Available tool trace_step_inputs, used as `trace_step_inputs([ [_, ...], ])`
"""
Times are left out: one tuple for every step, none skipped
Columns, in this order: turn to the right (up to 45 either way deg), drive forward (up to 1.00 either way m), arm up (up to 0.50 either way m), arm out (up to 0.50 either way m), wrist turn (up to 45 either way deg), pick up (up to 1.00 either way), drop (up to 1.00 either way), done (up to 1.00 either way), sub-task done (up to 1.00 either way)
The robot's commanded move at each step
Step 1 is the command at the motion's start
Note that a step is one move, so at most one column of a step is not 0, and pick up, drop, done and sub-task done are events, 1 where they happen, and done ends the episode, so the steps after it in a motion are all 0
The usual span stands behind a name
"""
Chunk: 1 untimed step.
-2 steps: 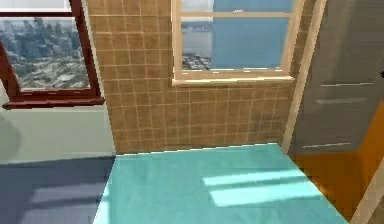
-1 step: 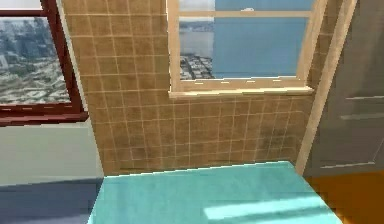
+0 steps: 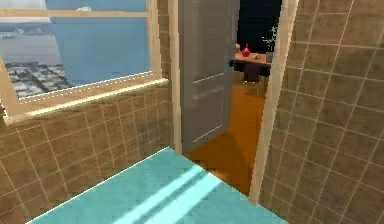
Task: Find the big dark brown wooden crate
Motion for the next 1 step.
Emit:
trace_step_inputs([
  [0.0, 1.0, 0.0, 0.0, 0.0, 0.0, 0.0, 0.0, 0.0],
])
